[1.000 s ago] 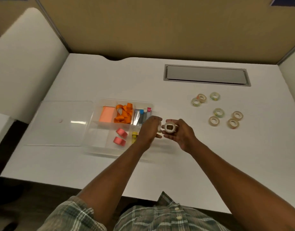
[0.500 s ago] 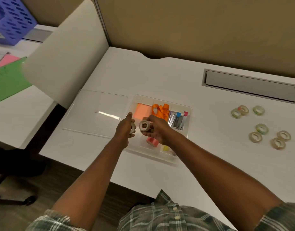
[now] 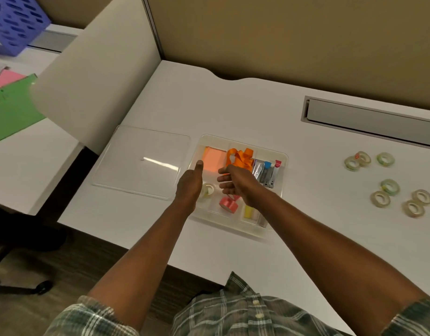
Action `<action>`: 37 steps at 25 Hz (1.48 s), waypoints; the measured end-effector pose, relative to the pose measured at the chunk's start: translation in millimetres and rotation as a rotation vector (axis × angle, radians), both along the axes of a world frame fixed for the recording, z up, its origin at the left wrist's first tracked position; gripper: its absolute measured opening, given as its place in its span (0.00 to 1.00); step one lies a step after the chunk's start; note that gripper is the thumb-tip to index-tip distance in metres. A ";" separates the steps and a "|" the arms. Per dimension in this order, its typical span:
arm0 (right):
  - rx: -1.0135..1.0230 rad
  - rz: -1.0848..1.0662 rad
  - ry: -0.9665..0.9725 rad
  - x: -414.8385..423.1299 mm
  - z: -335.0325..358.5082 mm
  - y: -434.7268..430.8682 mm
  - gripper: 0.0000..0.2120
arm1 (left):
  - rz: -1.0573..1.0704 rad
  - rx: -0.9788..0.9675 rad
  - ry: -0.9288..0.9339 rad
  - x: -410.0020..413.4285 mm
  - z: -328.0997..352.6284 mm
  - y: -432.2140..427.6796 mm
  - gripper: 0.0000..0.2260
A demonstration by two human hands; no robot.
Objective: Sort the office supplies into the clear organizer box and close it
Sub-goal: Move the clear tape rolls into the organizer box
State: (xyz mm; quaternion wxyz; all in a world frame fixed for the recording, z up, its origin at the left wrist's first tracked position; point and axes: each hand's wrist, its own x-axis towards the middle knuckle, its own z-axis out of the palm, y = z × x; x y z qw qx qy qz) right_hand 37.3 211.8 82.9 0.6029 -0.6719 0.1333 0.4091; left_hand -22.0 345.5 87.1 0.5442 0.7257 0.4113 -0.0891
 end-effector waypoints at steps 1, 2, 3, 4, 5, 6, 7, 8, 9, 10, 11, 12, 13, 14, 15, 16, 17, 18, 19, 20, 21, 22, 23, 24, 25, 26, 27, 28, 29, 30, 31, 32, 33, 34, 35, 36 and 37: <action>-0.028 -0.006 -0.032 3.3 1.3 -7.0 0.17 | -0.022 0.083 -0.030 1.0 0.0 -3.1 0.28; -0.058 -0.010 -0.062 6.3 2.7 -13.6 0.16 | -0.047 0.138 -0.065 2.7 -0.4 -6.8 0.26; -0.090 -0.011 -0.086 8.5 4.3 -20.1 0.15 | -0.077 0.166 -0.099 4.2 -1.1 -10.5 0.24; -0.123 -0.014 -0.105 10.3 5.8 -26.7 0.15 | -0.116 0.180 -0.126 5.9 -1.5 -15.4 0.21; -0.150 -0.022 -0.120 12.0 7.0 -34.7 0.15 | -0.164 0.192 -0.142 8.5 -1.5 -21.4 0.19; -0.162 -0.036 -0.132 12.9 7.2 -43.2 0.15 | -0.215 0.208 -0.148 11.3 -1.3 -28.5 0.18; -0.162 -0.057 -0.145 13.2 7.1 -53.0 0.15 | -0.261 0.226 -0.156 14.7 -1.0 -37.2 0.17; -0.156 -0.080 -0.163 13.3 6.7 -63.2 0.15 | -0.301 0.240 -0.173 18.5 -0.3 -47.3 0.16; -0.152 -0.105 -0.181 12.6 6.2 -73.9 0.15 | -0.337 0.249 -0.201 21.8 0.6 -58.7 0.14; -0.153 -0.129 -0.200 11.9 5.8 -84.5 0.15 | -0.372 0.251 -0.234 25.2 1.5 -71.1 0.13; -0.159 -0.149 -0.219 10.9 5.3 -95.0 0.14 | -0.408 0.250 -0.262 28.4 2.1 -83.6 0.12; -0.166 -0.167 -0.238 10.5 5.0 -107.2 0.13 | -0.445 0.247 -0.280 32.4 3.0 -98.0 0.12; -0.172 -0.178 -0.254 10.0 4.5 -119.1 0.12 | -0.478 0.239 -0.288 35.9 3.5 -111.3 0.11; -0.176 -0.189 -0.267 9.5 4.2 -131.5 0.11 | -0.508 0.225 -0.291 39.2 3.7 -125.3 0.12; -0.182 -0.202 -0.282 8.9 4.3 -145.9 0.10 | -0.538 0.211 -0.290 42.8 3.8 -140.1 0.12; -0.193 -0.216 -0.299 7.6 4.1 -161.2 0.10 | -0.566 0.203 -0.286 45.9 3.5 -155.1 0.13; -0.215 -0.230 -0.320 6.0 3.8 -179.7 0.10 | -0.597 0.203 -0.278 49.3 3.1 -172.3 0.13; -0.247 -0.235 -0.344 4.4 2.7 -197.7 0.10 | -0.624 0.210 -0.266 52.2 2.1 -187.9 0.13; -0.291 -0.233 -0.370 2.7 1.1 -216.2 0.09 | -0.650 0.216 -0.255 54.6 0.8 -203.2 0.13; -0.347 -0.225 -0.403 1.7 -1.2 -235.8 0.10 | -0.675 0.215 -0.245 57.0 -0.7 -218.8 0.13; -0.419 -0.209 -0.446 1.2 -4.5 -255.3 0.10 | -0.696 0.206 -0.235 58.8 -2.0 -233.1 0.12; -0.503 -0.191 -0.493 1.2 -8.4 -277.6 0.10 | -0.712 0.191 -0.224 60.7 -2.9 -249.4 0.12; -0.593 -0.168 -0.536 1.5 -13.4 -298.5 0.10 | -0.720 0.175 -0.212 61.9 -3.8 -263.2 0.12; -0.682 -0.146 -0.565 2.4 -19.0 -319.7 0.12 | -0.726 0.160 -0.200 62.8 -4.2 -276.7 0.11; -0.761 -0.125 -0.574 3.1 -24.2 -341.5 0.14 | -0.733 0.145 -0.185 63.3 -4.5 -290.7 0.11; -0.833 -0.098 -0.573 3.9 -29.1 -360.9 0.18 | -0.743 0.131 -0.169 63.7 -5.0 -303.2 0.11; -0.901 -0.052 -0.570 4.9 -34.3 -379.9 0.22 | -0.754 0.119 -0.153 64.2 -6.0 -317.1 0.11; -0.963 0.023 -0.570 6.2 -38.8 -394.3 0.25 | -0.764 0.114 -0.139 64.1 -7.4 -328.9 0.12; -1.019 0.118 -0.575 8.5 -43.4 -404.1 0.28 | -0.770 0.113 -0.125 63.5 -8.9 -338.9 0.12; -1.059 0.209 -0.580 11.4 -47.8 -410.9 0.29 | -0.772 0.113 -0.112 62.6 -10.9 -348.4 0.12; -1.087 0.279 -0.591 14.4 -52.9 -414.6 0.29 | -0.767 0.108 -0.099 62.0 -13.3 -356.6 0.12; -1.111 0.323 -0.604 17.4 -58.0 -417.2 0.27 | -0.755 0.100 -0.084 61.7 -16.1 -365.4 0.12; -1.131 0.339 -0.618 19.5 -62.0 -418.1 0.24 | -0.738 0.088 -0.065 61.3 -18.6 -372.1 0.12; -1.145 0.337 -0.627 21.2 -64.7 -419.1 0.22 | -0.722 0.075 -0.043 61.2 -20.9 -378.2 0.12; -1.150 0.327 -0.631 22.5 -67.1 -421.3 0.20 | -0.703 0.059 -0.021 61.3 -23.6 -384.0 0.13; -1.144 0.309 -0.645 24.0 -68.7 -423.4 0.17 | -0.677 0.037 -0.003 62.2 -26.2 -388.8 0.15; -1.120 0.281 -0.669 25.5 -70.2 -426.1 0.14 | -0.640 0.009 0.015 63.6 -28.1 -394.3 0.16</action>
